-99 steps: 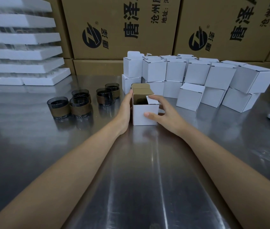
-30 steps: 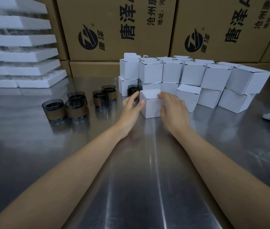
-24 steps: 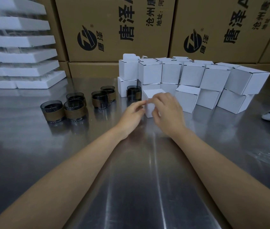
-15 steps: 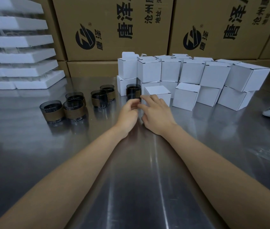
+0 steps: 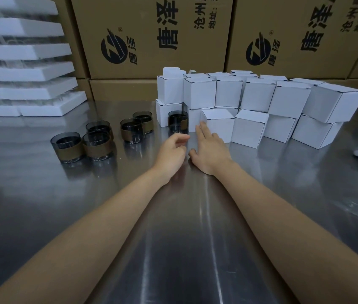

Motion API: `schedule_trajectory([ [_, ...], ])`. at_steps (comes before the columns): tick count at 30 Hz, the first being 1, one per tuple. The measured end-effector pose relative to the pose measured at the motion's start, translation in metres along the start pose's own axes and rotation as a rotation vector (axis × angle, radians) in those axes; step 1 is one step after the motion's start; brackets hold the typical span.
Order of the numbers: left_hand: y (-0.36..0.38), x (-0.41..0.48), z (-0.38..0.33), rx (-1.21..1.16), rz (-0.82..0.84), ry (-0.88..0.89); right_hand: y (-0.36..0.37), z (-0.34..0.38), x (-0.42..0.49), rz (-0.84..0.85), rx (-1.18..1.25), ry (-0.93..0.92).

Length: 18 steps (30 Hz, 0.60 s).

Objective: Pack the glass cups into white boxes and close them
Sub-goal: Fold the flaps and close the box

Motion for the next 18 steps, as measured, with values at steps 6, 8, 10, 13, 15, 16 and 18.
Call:
schedule_trajectory([
  [6,0.001,0.002,-0.001,0.088,0.007,0.031,0.002,0.000,0.001,-0.004,-0.007,-0.008],
  [8,0.002,0.003,-0.001,0.152,0.015,0.040,-0.005,0.002,-0.002,-0.047,0.019,-0.024],
  [10,0.002,0.003,-0.002,0.170,0.006,0.049,-0.017,0.010,-0.007,-0.155,0.049,-0.089],
  [13,-0.003,0.001,-0.003,0.101,-0.041,0.050,-0.026,0.020,-0.016,-0.242,0.047,-0.143],
  [15,-0.009,-0.002,-0.003,0.031,-0.092,0.031,-0.025,0.019,-0.020,-0.234,0.065,-0.103],
  [16,-0.011,-0.004,-0.004,0.014,-0.115,0.022,-0.025,0.017,-0.021,-0.227,0.084,-0.072],
  [18,-0.012,-0.009,-0.007,0.010,-0.130,0.017,-0.024,0.013,-0.026,-0.209,0.122,-0.019],
])
Point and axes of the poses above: each hand's wrist, its own x-axis towards the middle knuckle, its own y-axis out of the palm, z = x × y, the point moved 8 cm from there along x, towards the middle knuckle, and after that the axes turned 5 degrees about z, right-handed, at the moved point
